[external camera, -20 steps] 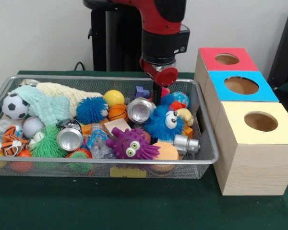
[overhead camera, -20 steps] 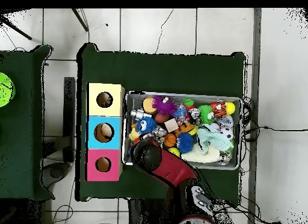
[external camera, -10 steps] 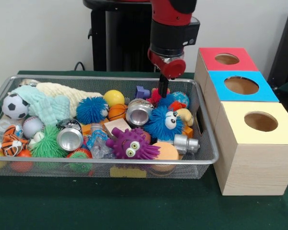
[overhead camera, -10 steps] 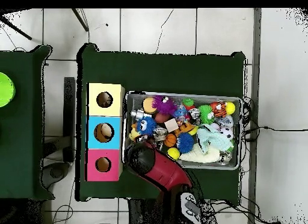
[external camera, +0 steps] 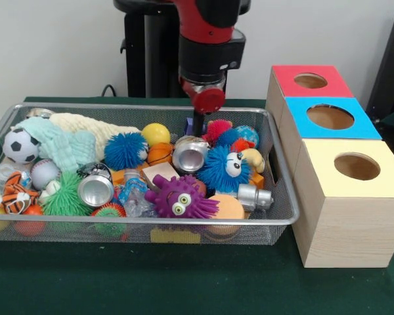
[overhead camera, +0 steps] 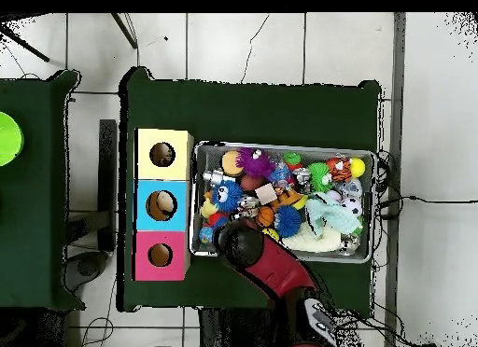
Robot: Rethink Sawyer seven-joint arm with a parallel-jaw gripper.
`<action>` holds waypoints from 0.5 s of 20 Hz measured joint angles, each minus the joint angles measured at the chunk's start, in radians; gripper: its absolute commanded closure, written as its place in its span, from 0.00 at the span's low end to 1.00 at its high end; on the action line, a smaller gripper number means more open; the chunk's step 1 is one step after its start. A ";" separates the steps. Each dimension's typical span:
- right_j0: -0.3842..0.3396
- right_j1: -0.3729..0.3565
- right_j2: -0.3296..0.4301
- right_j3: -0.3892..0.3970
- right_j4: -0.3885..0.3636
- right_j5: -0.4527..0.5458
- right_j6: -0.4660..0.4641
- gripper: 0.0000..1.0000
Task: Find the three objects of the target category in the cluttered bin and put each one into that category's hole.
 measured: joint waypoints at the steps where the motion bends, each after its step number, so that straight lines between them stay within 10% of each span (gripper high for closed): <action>1: -0.010 0.008 0.003 0.000 0.000 -0.009 0.000 1.00; 10: -0.107 0.076 0.078 -0.001 -0.002 -0.165 0.000 1.00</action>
